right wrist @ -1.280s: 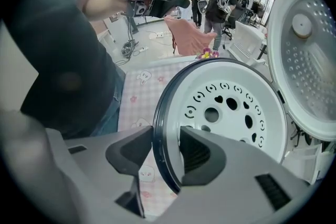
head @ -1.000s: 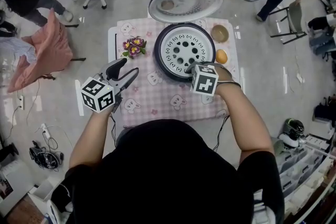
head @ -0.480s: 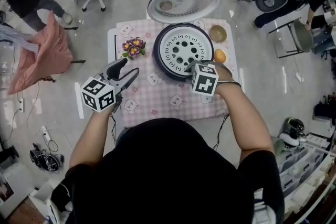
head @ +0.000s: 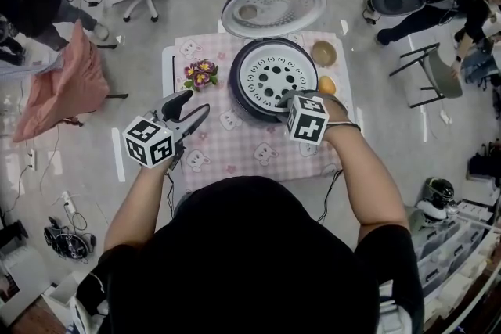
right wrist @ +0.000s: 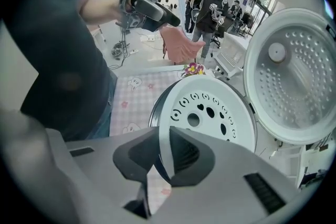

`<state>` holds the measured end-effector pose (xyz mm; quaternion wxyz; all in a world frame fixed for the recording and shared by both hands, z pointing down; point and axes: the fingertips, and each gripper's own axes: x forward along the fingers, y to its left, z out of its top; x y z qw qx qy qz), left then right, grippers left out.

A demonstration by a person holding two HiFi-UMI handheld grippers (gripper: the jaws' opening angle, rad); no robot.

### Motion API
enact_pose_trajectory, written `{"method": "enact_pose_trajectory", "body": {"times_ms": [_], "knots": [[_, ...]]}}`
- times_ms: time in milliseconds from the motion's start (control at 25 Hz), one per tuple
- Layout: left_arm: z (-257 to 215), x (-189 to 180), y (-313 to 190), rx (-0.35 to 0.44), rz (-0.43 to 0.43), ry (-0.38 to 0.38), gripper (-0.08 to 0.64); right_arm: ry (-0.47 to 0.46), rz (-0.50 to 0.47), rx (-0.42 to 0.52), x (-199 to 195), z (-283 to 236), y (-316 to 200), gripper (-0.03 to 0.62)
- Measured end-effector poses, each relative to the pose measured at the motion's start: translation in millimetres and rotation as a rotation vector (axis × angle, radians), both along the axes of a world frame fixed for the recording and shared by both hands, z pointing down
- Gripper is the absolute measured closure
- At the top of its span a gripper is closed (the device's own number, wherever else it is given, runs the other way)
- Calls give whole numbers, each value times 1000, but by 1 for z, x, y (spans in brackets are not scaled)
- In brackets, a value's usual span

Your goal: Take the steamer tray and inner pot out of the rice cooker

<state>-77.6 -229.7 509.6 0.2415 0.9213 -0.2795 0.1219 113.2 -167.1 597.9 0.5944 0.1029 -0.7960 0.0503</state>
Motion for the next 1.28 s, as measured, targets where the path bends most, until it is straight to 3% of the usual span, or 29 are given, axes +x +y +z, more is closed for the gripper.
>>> {"method": "enact_pose_trajectory", "body": {"times_ms": [720, 1280], "knots": [[-11, 0, 8, 17, 17, 13, 290, -23, 29, 116, 0, -36, -3, 552], [-11, 32, 22, 18, 100, 9, 290, -46, 193, 250, 55, -77, 4, 552]]}}
